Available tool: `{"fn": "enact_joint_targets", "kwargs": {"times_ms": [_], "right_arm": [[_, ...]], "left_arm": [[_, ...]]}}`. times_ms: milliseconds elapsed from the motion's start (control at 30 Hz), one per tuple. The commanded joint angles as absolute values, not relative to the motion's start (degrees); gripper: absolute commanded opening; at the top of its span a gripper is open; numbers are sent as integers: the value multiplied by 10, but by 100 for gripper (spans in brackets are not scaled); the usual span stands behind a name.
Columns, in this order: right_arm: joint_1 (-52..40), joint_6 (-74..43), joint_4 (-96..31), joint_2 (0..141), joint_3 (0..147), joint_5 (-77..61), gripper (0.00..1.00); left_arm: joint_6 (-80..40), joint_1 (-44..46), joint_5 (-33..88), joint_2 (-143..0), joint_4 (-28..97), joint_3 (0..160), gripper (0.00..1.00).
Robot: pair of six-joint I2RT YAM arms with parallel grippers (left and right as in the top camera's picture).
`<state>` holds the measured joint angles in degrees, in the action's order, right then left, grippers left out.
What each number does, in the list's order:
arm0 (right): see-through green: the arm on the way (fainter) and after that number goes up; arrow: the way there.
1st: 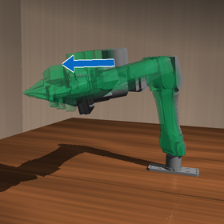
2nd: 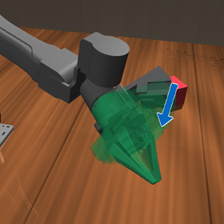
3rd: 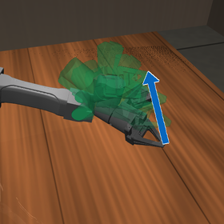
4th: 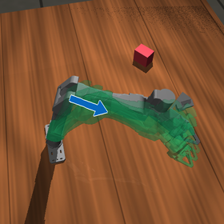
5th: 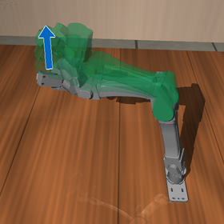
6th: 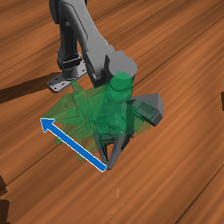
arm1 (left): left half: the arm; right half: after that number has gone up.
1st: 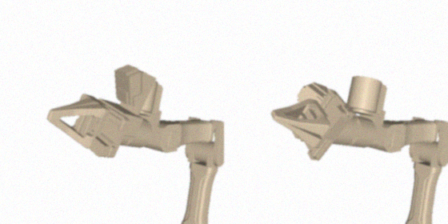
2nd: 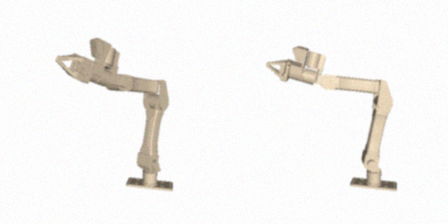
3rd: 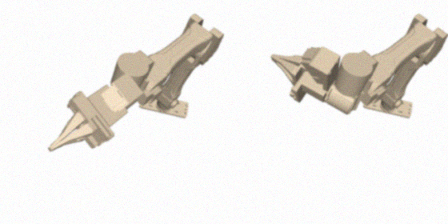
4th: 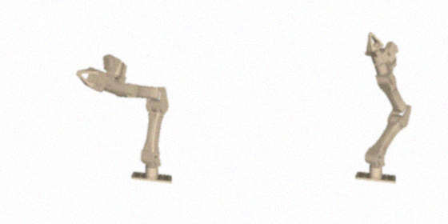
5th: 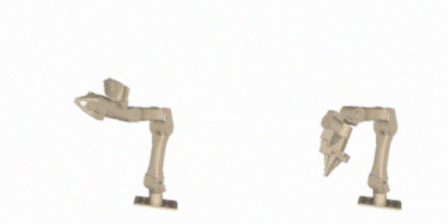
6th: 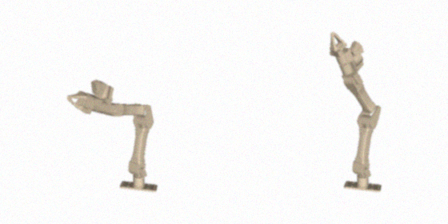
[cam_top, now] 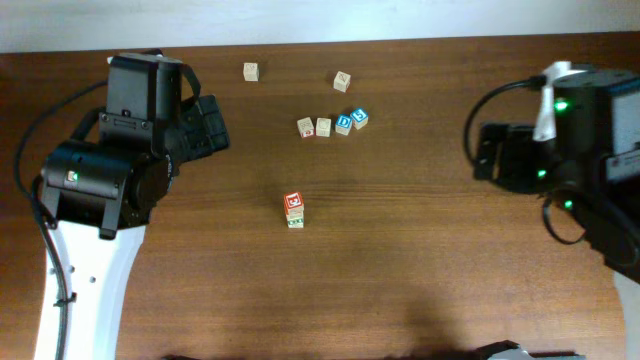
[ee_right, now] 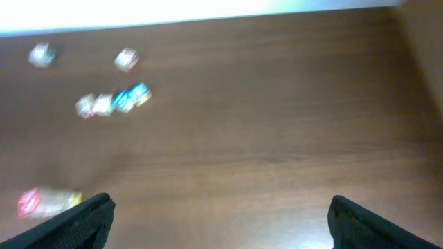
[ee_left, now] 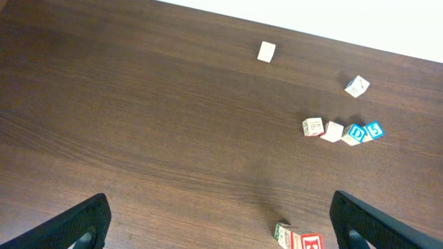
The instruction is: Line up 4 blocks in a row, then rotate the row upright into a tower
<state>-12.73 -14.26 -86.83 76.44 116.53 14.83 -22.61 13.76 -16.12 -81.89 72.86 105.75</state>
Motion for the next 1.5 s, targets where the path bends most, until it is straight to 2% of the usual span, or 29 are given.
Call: {"fn": "enact_joint_targets", "kwargs": {"times_ms": [0,133,333,600,1033,1467], "right_arm": [[-63,-135,-825,718,1129,142,98],[-47,-17,-626,615,940,92,98],[-47,-15,-344,458,612,92,98],[-28,-15,-158,304,370,79,98],[-3,-15,4,71,88,28,99],[-3,-15,18,2,16,25,98]], "left_arm": [[-231,137,-169,-820,728,1061,99],[-231,137,-169,-820,728,1061,99],[-231,137,-169,-820,728,1061,99],[-231,137,-169,-820,728,1061,99],[-231,137,-169,-820,728,1061,99],[-231,137,-169,-820,728,1061,99]]}}
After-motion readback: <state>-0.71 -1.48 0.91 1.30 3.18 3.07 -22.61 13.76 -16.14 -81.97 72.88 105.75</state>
